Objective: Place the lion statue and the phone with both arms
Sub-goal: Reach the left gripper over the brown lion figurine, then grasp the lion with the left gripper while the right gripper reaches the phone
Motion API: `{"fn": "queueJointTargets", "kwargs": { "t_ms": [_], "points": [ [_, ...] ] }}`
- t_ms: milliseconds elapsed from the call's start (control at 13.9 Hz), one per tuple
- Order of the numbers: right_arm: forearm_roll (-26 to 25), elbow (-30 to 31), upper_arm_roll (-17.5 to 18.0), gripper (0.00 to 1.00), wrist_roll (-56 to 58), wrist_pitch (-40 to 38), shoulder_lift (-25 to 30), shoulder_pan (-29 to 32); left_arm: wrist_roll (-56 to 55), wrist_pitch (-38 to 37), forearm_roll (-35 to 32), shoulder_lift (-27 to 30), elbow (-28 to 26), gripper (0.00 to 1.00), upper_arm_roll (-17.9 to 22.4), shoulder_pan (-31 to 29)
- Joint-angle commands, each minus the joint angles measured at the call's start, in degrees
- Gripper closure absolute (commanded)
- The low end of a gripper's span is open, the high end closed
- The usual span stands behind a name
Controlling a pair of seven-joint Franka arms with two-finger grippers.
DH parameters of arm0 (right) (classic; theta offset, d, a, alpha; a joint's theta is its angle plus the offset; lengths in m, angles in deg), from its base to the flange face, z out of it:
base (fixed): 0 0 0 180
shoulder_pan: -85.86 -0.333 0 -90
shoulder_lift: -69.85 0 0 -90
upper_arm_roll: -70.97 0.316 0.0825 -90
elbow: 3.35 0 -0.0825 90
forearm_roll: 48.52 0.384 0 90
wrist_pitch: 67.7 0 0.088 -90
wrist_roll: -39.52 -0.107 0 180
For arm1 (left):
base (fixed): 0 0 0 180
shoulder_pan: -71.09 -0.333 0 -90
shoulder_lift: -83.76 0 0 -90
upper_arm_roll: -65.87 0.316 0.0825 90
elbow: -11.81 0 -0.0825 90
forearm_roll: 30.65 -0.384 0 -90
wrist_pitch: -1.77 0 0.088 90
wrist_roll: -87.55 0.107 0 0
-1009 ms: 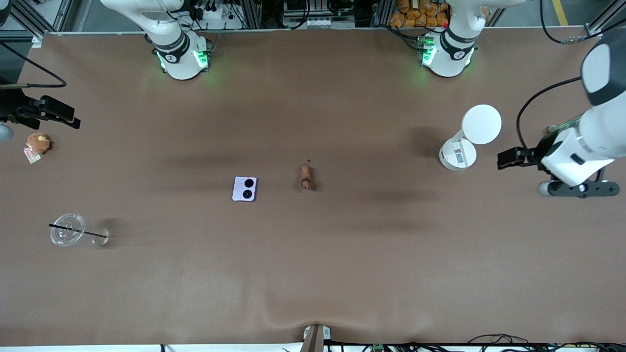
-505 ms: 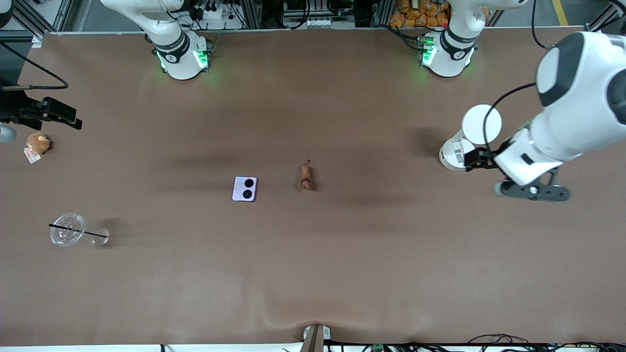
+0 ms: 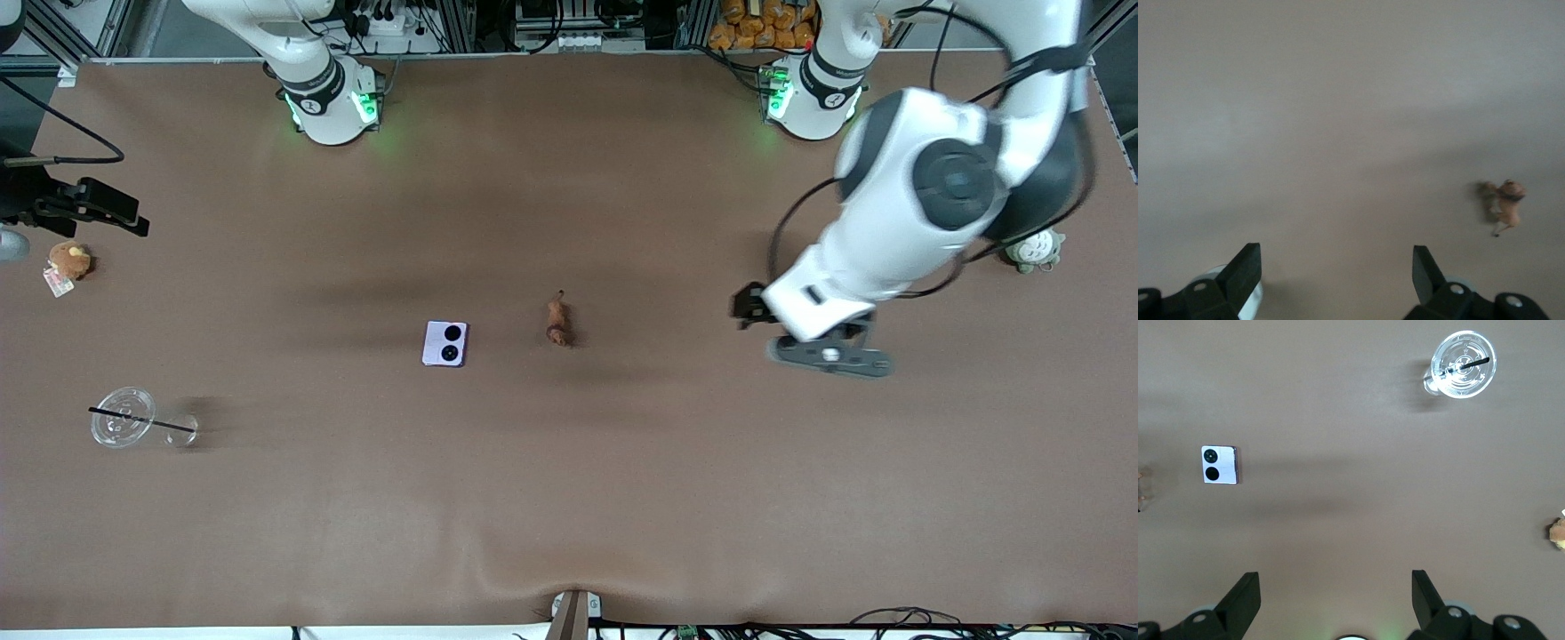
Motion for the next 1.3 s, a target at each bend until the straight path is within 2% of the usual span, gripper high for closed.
{"fn": "queueJointTargets", "kwargs": {
  "t_ms": [0, 216, 649, 937, 1225],
  "points": [
    [0.41, 0.44, 0.24, 0.00, -0.04, 0.58, 0.37, 0.66, -5.50, 3.26, 0.87, -3.12, 2.02, 0.00, 0.63, 3.72],
    [0.59, 0.44, 0.15, 0.00, -0.04, 1.11, 0.37, 0.48, -7.44, 7.74, 0.87, -5.84, 2.02, 0.00, 0.54, 6.62],
    [0.59, 0.79, 0.15, 0.00, -0.04, 1.03, 0.11, 0.48, -27.38, 12.92, -0.53, -13.84, 6.33, 0.00, 2.12, 16.64],
    [0.59, 2.54, 0.15, 0.00, -0.12, 2.07, 0.11, 0.14, -29.08, 24.86, -0.36, -19.99, 6.77, 0.00, 1.95, 19.46],
    [0.50, 3.95, 0.15, 0.00, -0.13, 4.98, 0.20, 0.48, -32.85, 25.85, -0.44, -22.54, 6.59, 0.00, 2.03, 21.83]
  ]
}}
